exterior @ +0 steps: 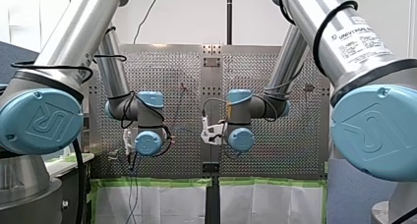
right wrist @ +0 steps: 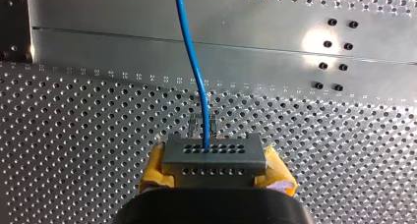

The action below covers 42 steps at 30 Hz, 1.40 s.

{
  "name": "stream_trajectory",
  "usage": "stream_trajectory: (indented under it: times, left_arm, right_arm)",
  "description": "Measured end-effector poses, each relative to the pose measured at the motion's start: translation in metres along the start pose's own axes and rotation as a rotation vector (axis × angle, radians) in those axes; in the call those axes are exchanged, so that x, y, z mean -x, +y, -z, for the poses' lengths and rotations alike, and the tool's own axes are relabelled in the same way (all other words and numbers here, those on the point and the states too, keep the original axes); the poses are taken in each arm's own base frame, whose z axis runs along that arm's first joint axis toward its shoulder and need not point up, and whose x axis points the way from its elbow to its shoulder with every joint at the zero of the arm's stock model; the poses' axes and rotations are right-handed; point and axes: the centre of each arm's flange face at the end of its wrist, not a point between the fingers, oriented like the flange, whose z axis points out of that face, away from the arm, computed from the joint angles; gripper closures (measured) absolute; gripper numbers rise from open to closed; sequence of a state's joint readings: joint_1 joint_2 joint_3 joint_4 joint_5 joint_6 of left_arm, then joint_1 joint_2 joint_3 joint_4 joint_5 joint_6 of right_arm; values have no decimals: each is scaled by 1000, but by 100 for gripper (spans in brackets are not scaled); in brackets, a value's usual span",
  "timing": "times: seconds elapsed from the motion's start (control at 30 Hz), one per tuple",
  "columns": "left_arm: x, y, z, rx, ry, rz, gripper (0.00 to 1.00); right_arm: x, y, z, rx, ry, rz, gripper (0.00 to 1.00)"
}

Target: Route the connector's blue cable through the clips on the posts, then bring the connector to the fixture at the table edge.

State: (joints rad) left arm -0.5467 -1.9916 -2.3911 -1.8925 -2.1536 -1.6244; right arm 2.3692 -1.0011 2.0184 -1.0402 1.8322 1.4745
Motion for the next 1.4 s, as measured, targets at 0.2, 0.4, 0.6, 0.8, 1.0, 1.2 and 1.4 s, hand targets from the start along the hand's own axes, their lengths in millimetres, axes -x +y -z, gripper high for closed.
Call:
stream_trajectory:
  times: [0.2, 0.4, 0.6, 0.8, 1.0, 1.2, 1.4]
  left_arm:
    - [0, 0, 0, -2, 2, -3, 100]
    - [-11, -2, 0, -20, 27, -24, 100]
    - [-20, -1, 2, -23, 48, -38, 100]
    - [-21, 0, 2, -23, 51, -38, 100]
    - [-25, 3, 4, -42, 87, -26, 100]
    - [-27, 4, 7, -61, 119, -30, 100]
    - [-28, 4, 7, -62, 123, -32, 100]
  right_arm:
    - [0, 0, 0, 0, 0, 0, 100]
    - [-1, 0, 0, 1, 1, 0, 100]
    - [-1, 0, 0, 1, 2, 0, 100]
    - [-1, 0, 0, 1, 1, -1, 100]
    - [25, -7, 19, -32, -80, -6, 100]
    - [53, -7, 32, -43, -175, 10, 100]
    - [62, -6, 40, -48, -232, 25, 100]
